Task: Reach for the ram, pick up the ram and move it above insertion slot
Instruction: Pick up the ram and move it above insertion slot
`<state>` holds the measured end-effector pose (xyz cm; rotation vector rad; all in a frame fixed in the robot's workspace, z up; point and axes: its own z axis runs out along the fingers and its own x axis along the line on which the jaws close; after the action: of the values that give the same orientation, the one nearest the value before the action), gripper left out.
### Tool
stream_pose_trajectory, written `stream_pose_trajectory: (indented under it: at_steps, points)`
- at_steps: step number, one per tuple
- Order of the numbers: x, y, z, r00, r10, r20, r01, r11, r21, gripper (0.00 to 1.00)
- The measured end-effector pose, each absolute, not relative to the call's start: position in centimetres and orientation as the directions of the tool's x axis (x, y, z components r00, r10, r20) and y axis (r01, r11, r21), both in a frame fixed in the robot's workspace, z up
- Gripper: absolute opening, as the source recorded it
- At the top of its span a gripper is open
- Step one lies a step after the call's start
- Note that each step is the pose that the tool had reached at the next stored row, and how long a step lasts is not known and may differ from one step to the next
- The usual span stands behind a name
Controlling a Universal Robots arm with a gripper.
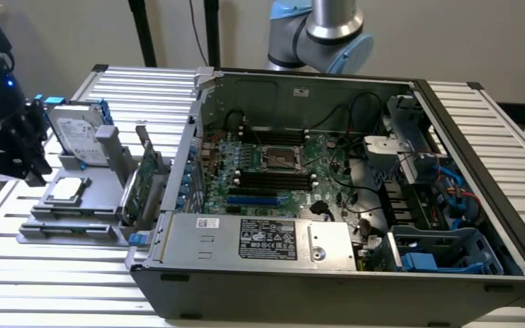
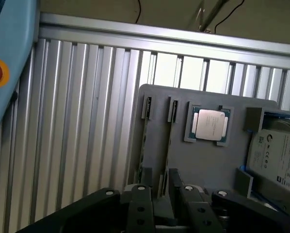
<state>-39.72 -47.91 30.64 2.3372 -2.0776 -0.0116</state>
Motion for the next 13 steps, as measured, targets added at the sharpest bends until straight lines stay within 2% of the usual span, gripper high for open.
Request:
stream_pose_trajectory:
  at_steps: [3,4,13]
  points:
    - [-39.7,-48.1,30.2,0.116,-0.993,0.004,-0.993,-0.116,0.016,0.36]
    - [-39.7,-48.2,30.0,0.114,-0.993,0.004,-0.993,-0.114,0.016,0.42]
    - [-39.7,-48.8,28.4,0.091,-0.996,0.004,-0.996,-0.091,0.016,0.42]
